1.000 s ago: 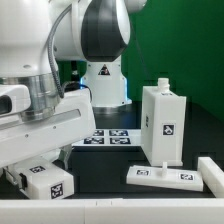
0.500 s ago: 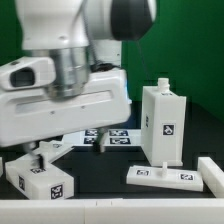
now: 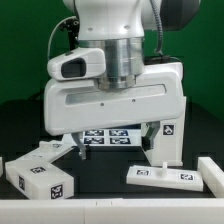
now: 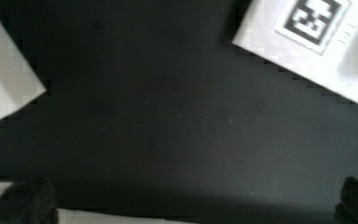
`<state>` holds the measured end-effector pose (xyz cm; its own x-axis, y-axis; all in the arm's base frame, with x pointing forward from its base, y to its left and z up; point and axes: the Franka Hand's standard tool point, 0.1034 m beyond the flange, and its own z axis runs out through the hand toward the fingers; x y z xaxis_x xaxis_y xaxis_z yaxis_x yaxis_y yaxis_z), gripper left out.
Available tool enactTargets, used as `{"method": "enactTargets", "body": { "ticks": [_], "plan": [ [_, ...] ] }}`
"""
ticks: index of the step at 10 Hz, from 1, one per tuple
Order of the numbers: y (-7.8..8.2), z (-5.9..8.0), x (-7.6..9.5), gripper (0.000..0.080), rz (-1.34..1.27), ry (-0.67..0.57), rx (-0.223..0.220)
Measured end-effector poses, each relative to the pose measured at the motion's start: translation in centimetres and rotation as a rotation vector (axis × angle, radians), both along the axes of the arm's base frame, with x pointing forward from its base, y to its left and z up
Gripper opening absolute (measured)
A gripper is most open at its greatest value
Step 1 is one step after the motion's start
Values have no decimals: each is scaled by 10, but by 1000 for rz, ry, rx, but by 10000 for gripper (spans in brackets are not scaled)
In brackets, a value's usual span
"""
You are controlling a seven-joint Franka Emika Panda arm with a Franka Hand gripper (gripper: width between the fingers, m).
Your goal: Assemble cabinet
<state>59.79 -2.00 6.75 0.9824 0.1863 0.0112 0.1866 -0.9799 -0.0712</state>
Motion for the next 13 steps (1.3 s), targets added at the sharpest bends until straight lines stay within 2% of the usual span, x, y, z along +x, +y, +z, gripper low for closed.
{"method": "enactTargets", "body": {
  "ticks": [1, 2, 3, 5, 6, 8, 9, 11, 13],
  "plan": [
    [6, 0, -1, 796, -30, 9, 3],
    [25, -1, -6, 796, -159, 65, 9],
    [41, 1, -4, 796, -218, 82, 11],
    [69, -9, -3, 796, -394, 164, 14],
    [68, -11, 3, 796, -357, 137, 16],
    [67, -12, 2, 796, -360, 139, 16],
    [69, -17, -2, 796, -391, 154, 27],
    [88, -33, -21, 796, -414, 167, 24],
    [88, -33, -21, 796, -414, 167, 24]
  ]
}}
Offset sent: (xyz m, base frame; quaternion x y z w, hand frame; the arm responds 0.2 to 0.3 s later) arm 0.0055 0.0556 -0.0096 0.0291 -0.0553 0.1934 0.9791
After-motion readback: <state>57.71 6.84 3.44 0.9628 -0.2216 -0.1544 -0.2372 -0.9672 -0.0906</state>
